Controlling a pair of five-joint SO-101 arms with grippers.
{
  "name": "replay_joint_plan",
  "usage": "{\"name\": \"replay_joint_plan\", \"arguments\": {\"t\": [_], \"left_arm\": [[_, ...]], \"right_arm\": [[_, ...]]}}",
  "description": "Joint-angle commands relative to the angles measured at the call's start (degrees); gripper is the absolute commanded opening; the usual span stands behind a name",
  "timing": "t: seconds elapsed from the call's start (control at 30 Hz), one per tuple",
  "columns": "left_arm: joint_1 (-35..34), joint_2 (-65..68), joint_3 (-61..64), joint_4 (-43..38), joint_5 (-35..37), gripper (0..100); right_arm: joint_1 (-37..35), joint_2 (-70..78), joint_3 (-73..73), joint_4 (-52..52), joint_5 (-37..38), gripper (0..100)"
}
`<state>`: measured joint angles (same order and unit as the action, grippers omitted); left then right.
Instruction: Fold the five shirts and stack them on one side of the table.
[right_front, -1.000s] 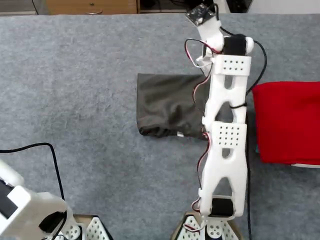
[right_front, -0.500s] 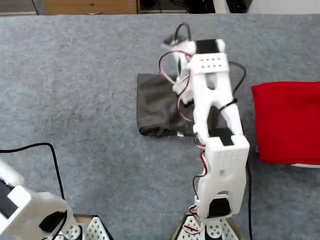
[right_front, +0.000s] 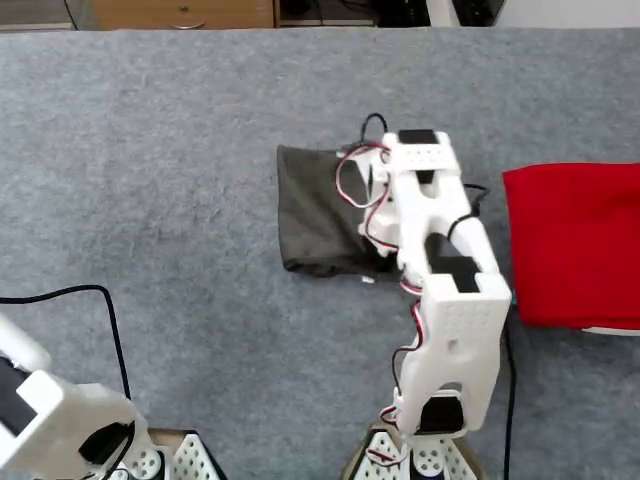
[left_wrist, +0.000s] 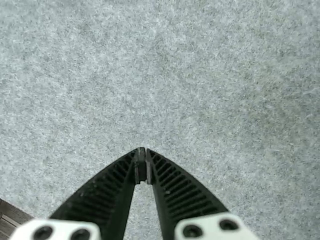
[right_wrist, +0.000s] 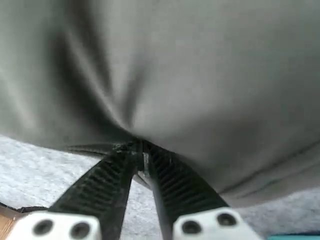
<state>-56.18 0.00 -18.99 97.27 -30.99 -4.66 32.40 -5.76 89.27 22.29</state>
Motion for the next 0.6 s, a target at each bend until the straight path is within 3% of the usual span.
{"name": "replay_joint_plan", "arguments": {"t": [0.0, 0.17, 0.37, 0.57], "left_arm": [[-0.7, -2.42, -2.29, -0.35, -0.35, 2], [-0.79, -2.42, -2.29, -0.35, -0.35, 2], [-0.79, -2.42, -2.29, -0.35, -0.35, 2], [-0.88, -2.42, -2.29, -0.35, -0.26, 2]], "right_arm": [[2.59, -4.18, -0.04, -0.09, 0.97, 0.3], [-1.27, -6.11, -5.67, 5.19, 0.53, 0.3], [-10.95, -8.92, -13.41, 10.46, 0.44, 0.3], [-19.91, -7.43, -13.05, 8.18, -3.96, 0.3]]}}
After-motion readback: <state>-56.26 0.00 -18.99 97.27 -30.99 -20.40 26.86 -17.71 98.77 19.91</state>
